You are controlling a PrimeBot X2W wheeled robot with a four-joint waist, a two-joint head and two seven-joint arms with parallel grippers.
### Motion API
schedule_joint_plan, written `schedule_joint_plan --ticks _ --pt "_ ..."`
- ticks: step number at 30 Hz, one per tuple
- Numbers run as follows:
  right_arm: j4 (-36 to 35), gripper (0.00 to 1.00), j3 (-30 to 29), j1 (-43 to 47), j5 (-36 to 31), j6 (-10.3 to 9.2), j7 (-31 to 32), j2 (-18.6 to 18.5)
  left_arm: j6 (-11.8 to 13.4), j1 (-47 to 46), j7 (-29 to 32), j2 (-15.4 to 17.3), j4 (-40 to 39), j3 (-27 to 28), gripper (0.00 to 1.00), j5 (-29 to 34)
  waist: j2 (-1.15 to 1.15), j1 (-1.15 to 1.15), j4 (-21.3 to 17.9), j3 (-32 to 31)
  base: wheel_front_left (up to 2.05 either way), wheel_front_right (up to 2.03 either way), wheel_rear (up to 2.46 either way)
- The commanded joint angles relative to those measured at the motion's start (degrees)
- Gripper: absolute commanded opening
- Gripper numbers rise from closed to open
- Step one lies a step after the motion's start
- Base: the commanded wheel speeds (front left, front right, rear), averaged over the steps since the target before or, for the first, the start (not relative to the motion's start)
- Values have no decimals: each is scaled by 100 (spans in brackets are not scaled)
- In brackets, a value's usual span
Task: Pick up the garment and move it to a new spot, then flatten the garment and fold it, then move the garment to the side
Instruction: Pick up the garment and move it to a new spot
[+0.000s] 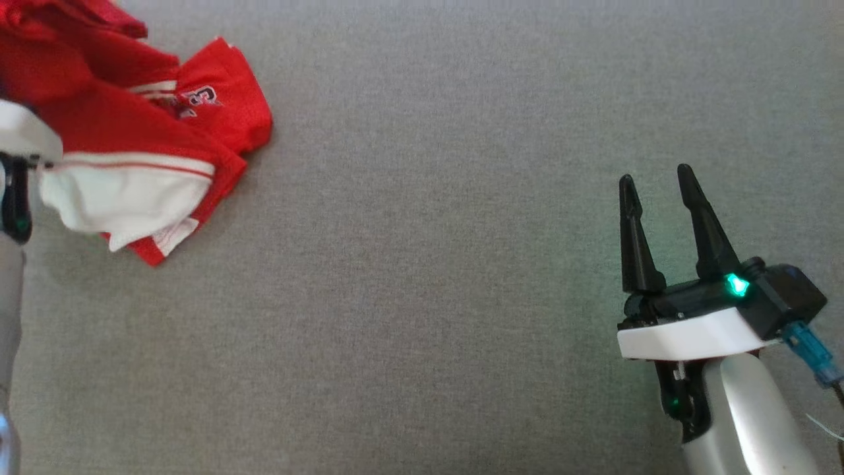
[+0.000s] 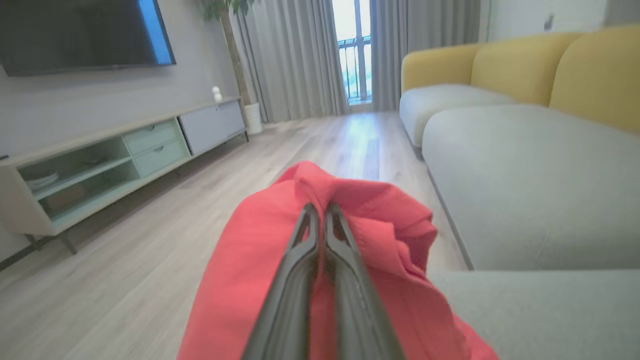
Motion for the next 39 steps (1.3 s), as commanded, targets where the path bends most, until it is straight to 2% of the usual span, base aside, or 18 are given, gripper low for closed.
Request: schedule_joint_plan --ticks 1,3,13,20,28,35,37,39 --pt "-149 100 139 15 72 -4 -36 -20 19 -316 -147 235 -472 235 0 -47 0 1 -14 -209 0 0 0" --pt "-136 100 140 34 98 -4 -36 -20 10 -294 -172 201 -657 247 0 -54 0 1 -21 -268 0 0 0" --pt "-100 100 144 150 290 -4 -36 -20 -41 166 -188 -219 -2753 186 0 -164 0 1 -199 -609 0 0 0" --pt "-105 100 199 146 397 -4 -36 -20 11 470 331 -506 -3766 -151 0 -249 0 1 -526 -624 0 0 0" --pt "-173 100 331 -35 546 -4 -36 -20 99 760 842 -1028 -4457 -816 0 -201 0 1 -1266 -472 0 0 0" --pt "-263 100 452 -223 752 -4 -36 -20 19 659 838 -1440 -4308 -1404 0 -107 0 1 -2125 -257 0 0 0" --pt "-268 100 462 -251 803 -4 -36 -20 -1 542 742 -1514 -4087 -1480 100 -88 0 1 -2303 -205 0 0 0" --pt "-274 100 473 -246 840 -4 -36 -20 -11 392 610 -1511 -3814 -1534 100 12 0 1 -2422 -176 0 0 0"
